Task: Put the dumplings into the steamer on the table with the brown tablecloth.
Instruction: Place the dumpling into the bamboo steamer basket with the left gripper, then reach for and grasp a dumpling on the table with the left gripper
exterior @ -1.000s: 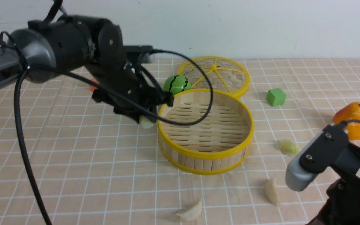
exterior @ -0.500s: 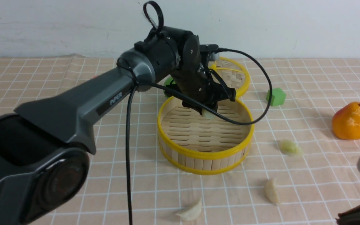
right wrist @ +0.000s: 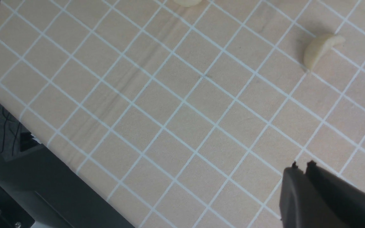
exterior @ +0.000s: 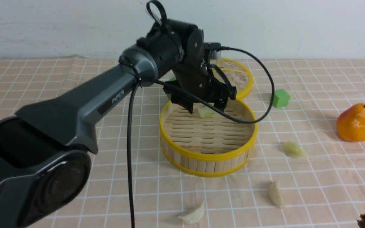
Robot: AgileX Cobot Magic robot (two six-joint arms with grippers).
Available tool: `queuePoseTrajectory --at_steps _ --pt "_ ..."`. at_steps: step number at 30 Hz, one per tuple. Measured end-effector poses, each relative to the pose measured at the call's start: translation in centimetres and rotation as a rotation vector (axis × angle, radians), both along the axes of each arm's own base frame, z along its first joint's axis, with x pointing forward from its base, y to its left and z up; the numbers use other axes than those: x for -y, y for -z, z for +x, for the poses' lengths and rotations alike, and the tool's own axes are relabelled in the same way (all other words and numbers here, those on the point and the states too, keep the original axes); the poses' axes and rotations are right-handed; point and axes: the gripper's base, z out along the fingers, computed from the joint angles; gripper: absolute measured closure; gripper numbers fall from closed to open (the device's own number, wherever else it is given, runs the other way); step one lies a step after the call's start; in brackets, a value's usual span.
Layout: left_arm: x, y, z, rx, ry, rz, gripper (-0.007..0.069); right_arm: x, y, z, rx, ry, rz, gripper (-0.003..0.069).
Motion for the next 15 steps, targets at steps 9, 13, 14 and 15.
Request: queuePoseTrajectory --at_steps 9,13,14,15 --pt "-1.1 -8.9 -9.0 0.038 0.27 0.101 0.0078 0.1 -0.5 0.9 0.108 0.021 0.001 0.0611" --pt "-0.7 -6.5 -12.1 -0.029 0.389 0.174 0.0083 0.1 -0.5 1.0 0.125 0.023 0.0 0.0606" --pt "-0.7 -5.3 -12.7 -0.051 0.413 0.198 0.0083 0.1 -0.5 1.0 0.126 0.023 0.0 0.0605" --pt "-0.6 -4.2 -13.2 -0.07 0.428 0.216 0.0085 0.1 -0.5 1.0 0.126 0.023 0.0 0.0604"
